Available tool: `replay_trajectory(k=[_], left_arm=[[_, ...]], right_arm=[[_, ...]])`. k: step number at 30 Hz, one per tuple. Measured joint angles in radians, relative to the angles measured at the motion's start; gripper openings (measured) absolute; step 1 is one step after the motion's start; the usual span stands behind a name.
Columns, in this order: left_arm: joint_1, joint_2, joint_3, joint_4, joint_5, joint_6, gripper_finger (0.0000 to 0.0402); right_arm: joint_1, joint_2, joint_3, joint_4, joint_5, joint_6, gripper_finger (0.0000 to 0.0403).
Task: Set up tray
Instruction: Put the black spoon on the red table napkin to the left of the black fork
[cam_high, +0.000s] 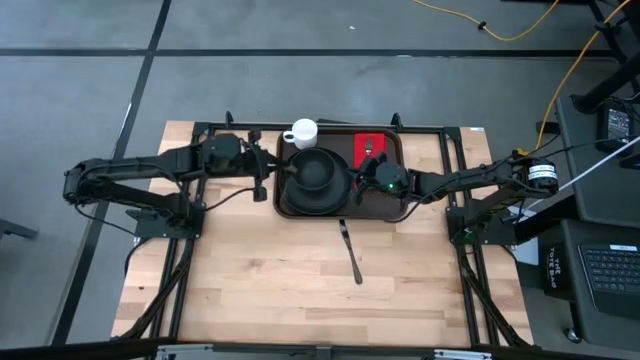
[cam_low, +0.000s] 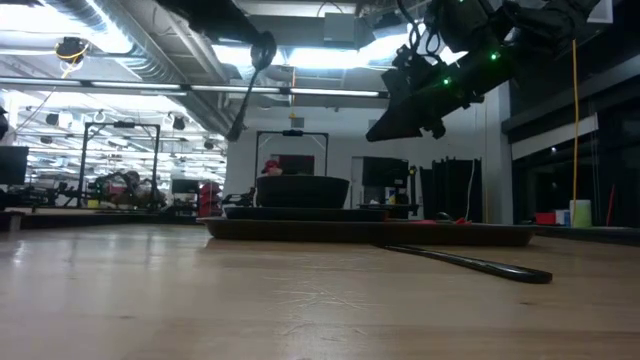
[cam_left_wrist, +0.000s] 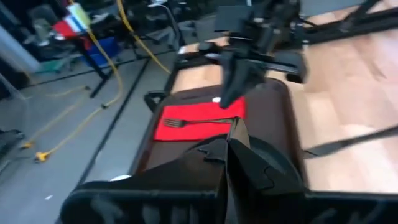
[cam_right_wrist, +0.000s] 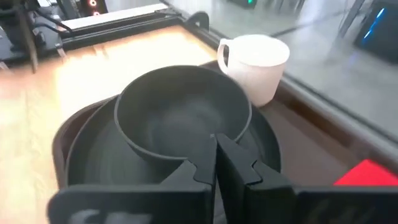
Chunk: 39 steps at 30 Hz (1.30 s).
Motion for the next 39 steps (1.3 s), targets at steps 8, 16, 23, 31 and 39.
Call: replay_trajectory(k=[8, 16, 23, 31, 39], left_arm=[[0.005, 0.001, -0.2, 0.451, -0.009, 0.019, 0.0001], [0.011, 0.002, -0.38, 0.866, -0.075, -0.016, 0.0002], [0.005, 0.008, -0.451, 0.988, -0.163, -0.031, 0.0002], [-0.017, 0.092, -0.454, 1.077, -0.26, -0.021, 0.0001], [-0.018, 0.209, -0.454, 1.218, -0.261, -0.019, 0.0002]], right_arm=[[0.073, 0.0, 0.001, 0.097, 0.133, -0.101, 0.0016], [0.112, 0.0, 0.001, 0.194, 0.165, -0.165, 0.0009], [0.158, 0.0, 0.01, 0.239, 0.167, -0.178, 0.001], [0.237, 0.114, 0.132, 0.243, 0.218, -0.253, 0.0006], [0.265, 0.301, 0.292, 0.239, 0.377, -0.365, 0.002]])
